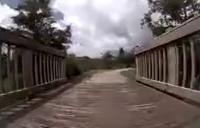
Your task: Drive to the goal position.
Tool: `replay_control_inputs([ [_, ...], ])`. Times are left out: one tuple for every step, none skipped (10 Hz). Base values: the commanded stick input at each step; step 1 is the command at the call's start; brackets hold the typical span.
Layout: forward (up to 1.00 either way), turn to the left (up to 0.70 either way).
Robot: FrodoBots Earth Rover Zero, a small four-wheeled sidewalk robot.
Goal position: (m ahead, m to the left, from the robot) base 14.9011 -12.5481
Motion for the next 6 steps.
replay_control_inputs([
  [0.85,0.0],
  [0.85,0.0],
  [0.85,0.0],
  [0.85,0.0],
  [0.85,0.0],
  [0.85,0.0],
])
